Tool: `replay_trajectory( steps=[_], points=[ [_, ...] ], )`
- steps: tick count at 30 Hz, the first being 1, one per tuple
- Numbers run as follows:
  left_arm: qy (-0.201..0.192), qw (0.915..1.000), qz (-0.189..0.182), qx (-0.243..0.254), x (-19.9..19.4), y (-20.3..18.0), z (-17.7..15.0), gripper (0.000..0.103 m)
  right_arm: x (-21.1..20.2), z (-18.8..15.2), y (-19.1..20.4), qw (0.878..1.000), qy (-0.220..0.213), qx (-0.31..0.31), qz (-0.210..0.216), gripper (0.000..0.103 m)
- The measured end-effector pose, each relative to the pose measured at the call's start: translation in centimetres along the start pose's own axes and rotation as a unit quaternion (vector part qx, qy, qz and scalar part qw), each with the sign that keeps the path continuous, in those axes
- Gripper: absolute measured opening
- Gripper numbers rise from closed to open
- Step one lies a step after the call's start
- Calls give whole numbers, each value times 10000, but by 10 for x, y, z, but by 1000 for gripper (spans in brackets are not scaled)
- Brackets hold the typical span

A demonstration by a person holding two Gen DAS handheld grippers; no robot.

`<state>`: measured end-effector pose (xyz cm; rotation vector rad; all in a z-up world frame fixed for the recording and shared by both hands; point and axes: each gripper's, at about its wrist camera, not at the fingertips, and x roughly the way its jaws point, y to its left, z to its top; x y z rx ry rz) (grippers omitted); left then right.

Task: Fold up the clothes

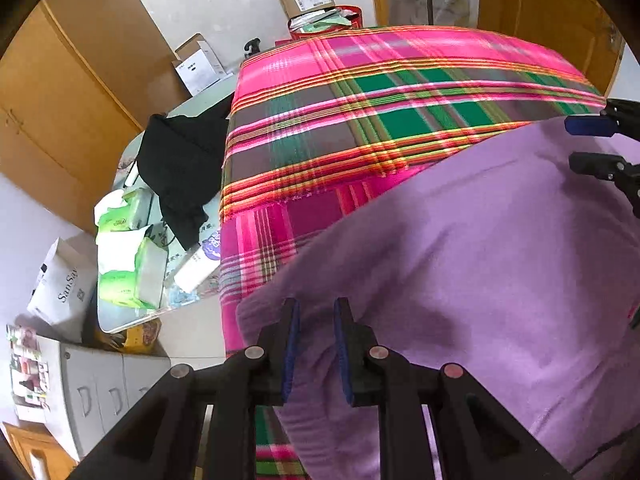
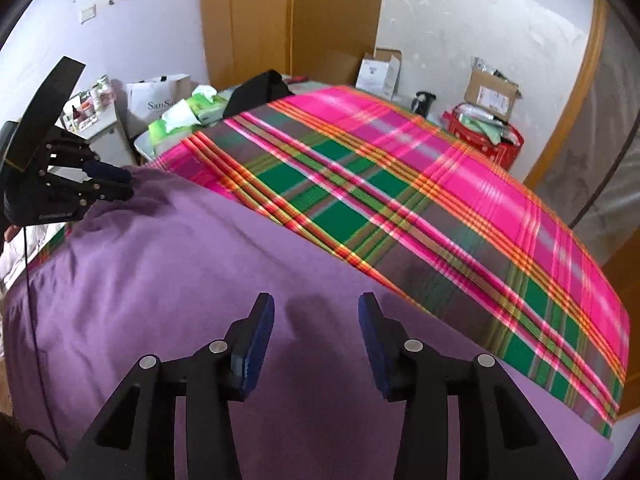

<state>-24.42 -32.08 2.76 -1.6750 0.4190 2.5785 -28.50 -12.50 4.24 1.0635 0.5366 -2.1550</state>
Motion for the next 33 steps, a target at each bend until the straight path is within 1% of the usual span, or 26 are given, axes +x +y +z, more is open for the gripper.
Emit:
replay_trajectory(
  steps=[4,8,10,14,17,19,21,26,28,30,33],
  points=[
    [37,9998,-126,-137,10,6,5,18,15,3,-9,10000,53,15,-5,46],
    [38,9997,-180,-133,15,7,12,18,26,8,-15,9999,98,28,-51,46],
    [-44,9997,-206,-135,14,8,13,18,31,9,-18,9999,129,29,-33,46],
    [-35,9990,-381,-231,17,16,14,18,39,8,-19,9997,221,-19,53,46],
    [-193,9979,-541,-286,13,20,17,18,43,7,-19,9997,211,-40,122,46],
    [-140,9978,-602,-236,16,19,18,18,44,7,-21,9997,179,-10,149,50],
    [-130,9973,-694,-209,18,20,20,18,45,6,-22,9997,171,-2,193,51],
    [-124,9931,-1107,-378,23,30,23,18,46,6,-25,9995,134,19,275,55],
    [-113,9918,-1218,-381,25,32,24,19,46,5,-26,9995,110,10,296,56],
    [-181,9908,-1278,-406,24,35,24,19,46,5,-26,9995,87,-8,314,56],
    [-354,9868,-1444,-633,22,45,27,20,46,3,-26,9995,26,20,327,57]
  ],
)
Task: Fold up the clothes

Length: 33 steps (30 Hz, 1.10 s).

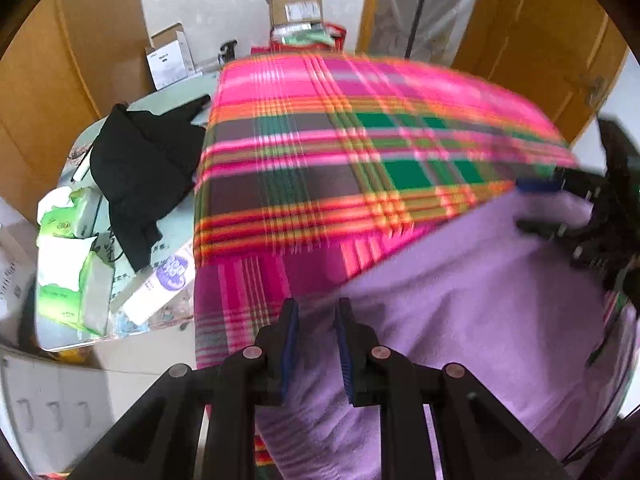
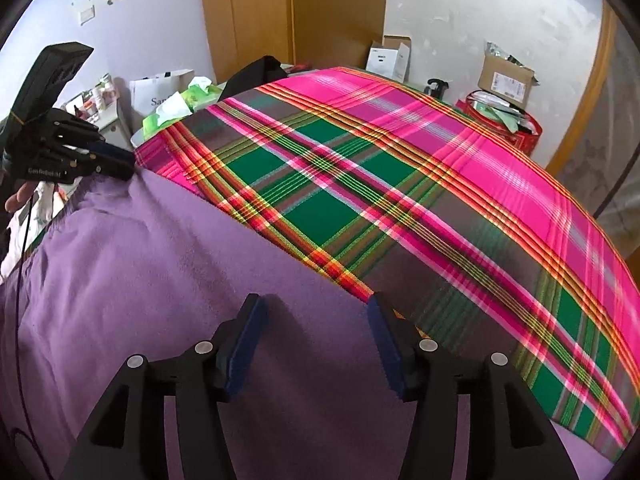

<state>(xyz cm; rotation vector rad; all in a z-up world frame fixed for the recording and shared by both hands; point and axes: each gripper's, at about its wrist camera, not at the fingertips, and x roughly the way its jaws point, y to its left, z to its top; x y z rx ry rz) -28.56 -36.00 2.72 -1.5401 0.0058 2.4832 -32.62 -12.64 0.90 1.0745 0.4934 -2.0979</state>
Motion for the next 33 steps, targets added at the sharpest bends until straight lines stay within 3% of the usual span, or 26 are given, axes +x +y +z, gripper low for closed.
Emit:
replay_trajectory(
  steps=[4,14,17,21,25,28,30,33],
  points=[
    [74,9998,-29,-182,6,7,3,21,0,-1,0,10000,-26,16,3,57],
    [188,9992,-5,360,11,-6,-4,35,0,-1,-1,10000,-58,41,18,57],
    [155,9988,-83,448,13,-9,-5,45,0,-1,0,10000,-76,58,6,57],
    [13,9975,109,695,14,-17,-9,45,0,-2,0,9999,-104,70,0,58],
    [-45,9984,29,570,13,-14,-10,45,0,-3,1,9999,-117,74,-20,58],
    [-56,9982,48,589,11,-16,-11,34,-1,-3,1,9999,-106,73,-26,57],
    [-33,9983,4,579,10,-16,-12,15,-1,-3,0,9999,-89,56,-19,57],
    [-29,9990,-24,442,8,-12,-13,7,-2,-3,0,10000,-86,31,-1,53]
  ],
)
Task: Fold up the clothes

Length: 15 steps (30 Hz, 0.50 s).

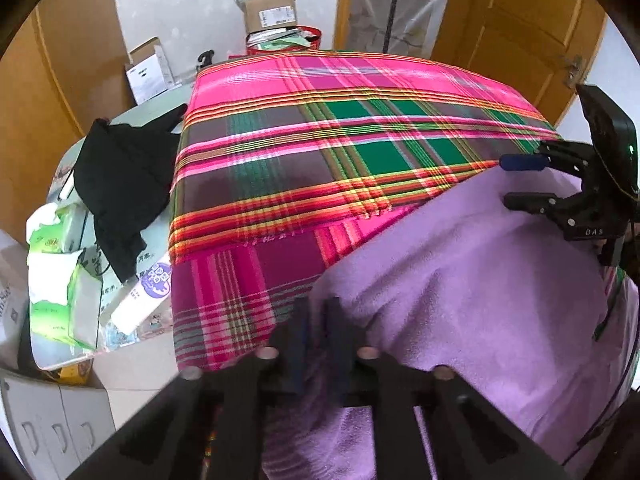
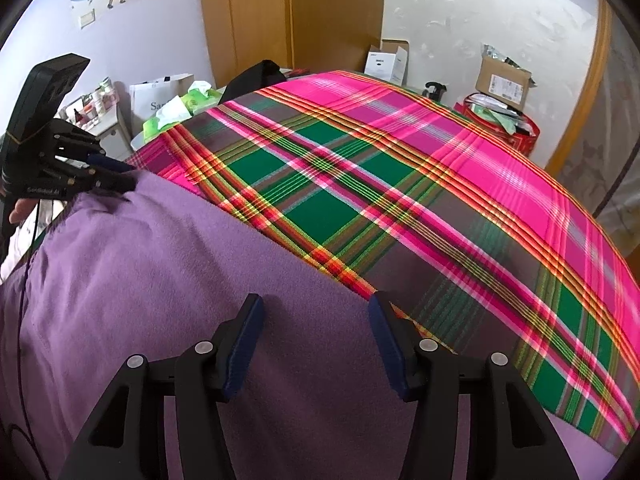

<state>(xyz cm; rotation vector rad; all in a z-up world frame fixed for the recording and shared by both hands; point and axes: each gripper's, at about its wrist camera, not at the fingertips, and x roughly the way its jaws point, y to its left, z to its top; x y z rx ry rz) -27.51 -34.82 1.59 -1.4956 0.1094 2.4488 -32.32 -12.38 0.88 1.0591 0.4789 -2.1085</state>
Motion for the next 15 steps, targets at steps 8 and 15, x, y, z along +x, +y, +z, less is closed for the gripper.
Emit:
replay_trajectory(
  steps=[8,15],
  points=[
    [-289,9994,179,-113,-11,-4,-2,4,-5,-3,-1,10000,-24,16,87,13],
    [-632,9975,320,-55,-32,-13,-6,4,-9,-5,6,9997,-74,-211,-89,5]
  ],
)
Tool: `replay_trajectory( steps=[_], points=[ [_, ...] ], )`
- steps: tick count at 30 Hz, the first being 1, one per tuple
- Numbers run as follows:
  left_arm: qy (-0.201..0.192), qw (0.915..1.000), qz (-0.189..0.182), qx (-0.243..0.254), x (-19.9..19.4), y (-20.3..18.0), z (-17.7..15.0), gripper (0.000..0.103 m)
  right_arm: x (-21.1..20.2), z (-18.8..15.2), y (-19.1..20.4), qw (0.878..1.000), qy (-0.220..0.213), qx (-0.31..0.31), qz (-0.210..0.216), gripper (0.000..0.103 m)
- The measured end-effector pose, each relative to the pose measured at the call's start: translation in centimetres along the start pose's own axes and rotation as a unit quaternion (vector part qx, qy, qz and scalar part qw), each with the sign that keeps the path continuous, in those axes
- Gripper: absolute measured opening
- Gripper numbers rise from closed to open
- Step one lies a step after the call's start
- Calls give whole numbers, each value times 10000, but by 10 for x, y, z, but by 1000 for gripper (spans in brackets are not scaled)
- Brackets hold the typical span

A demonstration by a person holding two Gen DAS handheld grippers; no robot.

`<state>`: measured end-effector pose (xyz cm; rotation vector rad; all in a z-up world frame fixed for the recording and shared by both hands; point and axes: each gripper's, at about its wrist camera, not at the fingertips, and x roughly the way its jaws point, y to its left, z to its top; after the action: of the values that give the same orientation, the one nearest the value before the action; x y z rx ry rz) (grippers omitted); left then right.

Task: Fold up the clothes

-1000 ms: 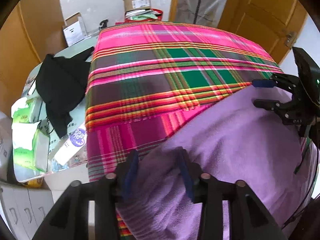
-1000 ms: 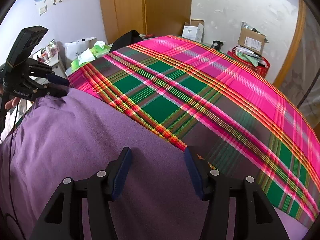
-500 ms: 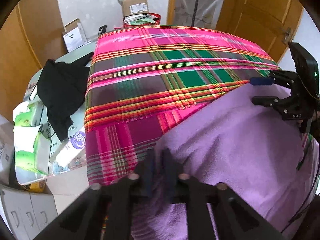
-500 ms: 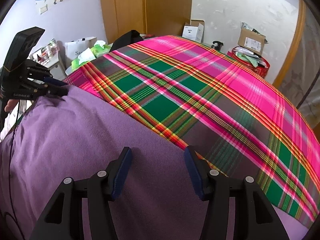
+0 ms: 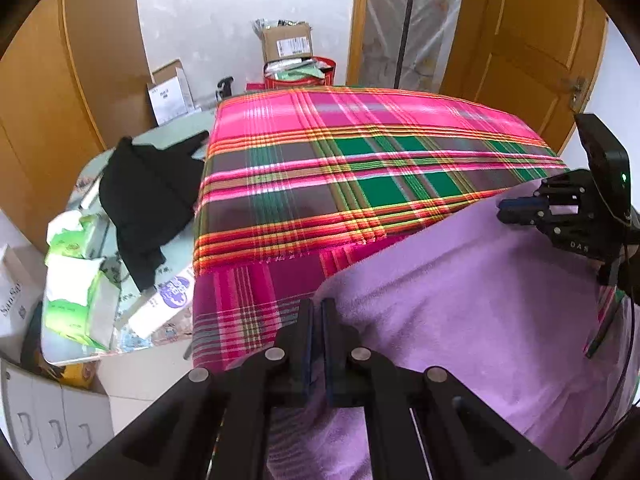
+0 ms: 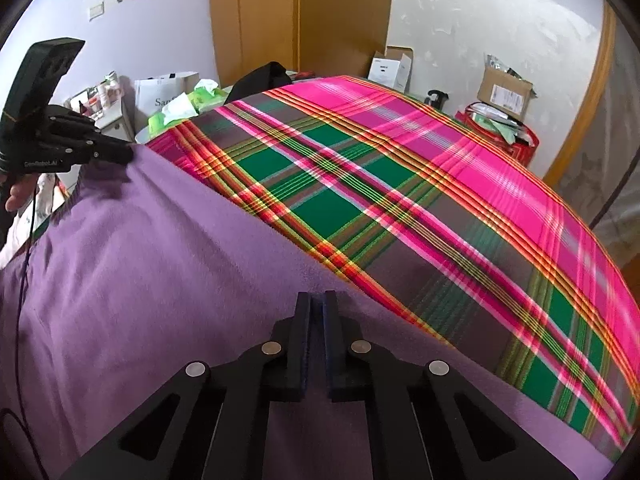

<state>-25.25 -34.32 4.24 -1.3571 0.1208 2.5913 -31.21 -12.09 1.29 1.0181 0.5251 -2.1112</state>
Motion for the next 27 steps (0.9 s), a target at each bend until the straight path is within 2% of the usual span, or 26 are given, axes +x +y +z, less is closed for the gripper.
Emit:
replay_trajectory(
  steps=[2,4,7,10,15,20,27],
  points=[
    [-73,10000,22,48,-6,-3,-2,4,1,0,-1,9999,30,-58,-95,9],
    [-113,9999,19,73,-12,-4,-4,4,1,1,-2,9998,45,-75,-185,24],
    [-182,9998,69,63,-18,-7,-6,4,2,2,-3,9993,77,-171,-336,34],
    [-219,9997,74,88,-22,-10,-9,4,2,4,-5,9993,104,-185,-298,44],
    [-283,9996,37,91,-30,-14,-16,4,5,9,-2,9993,169,-324,-114,44],
    [-221,9996,113,136,-30,-17,-21,4,16,17,-2,9989,179,-232,357,45],
    [-230,9995,199,92,-33,-19,-21,4,13,12,-1,9981,137,-215,553,46]
  ],
)
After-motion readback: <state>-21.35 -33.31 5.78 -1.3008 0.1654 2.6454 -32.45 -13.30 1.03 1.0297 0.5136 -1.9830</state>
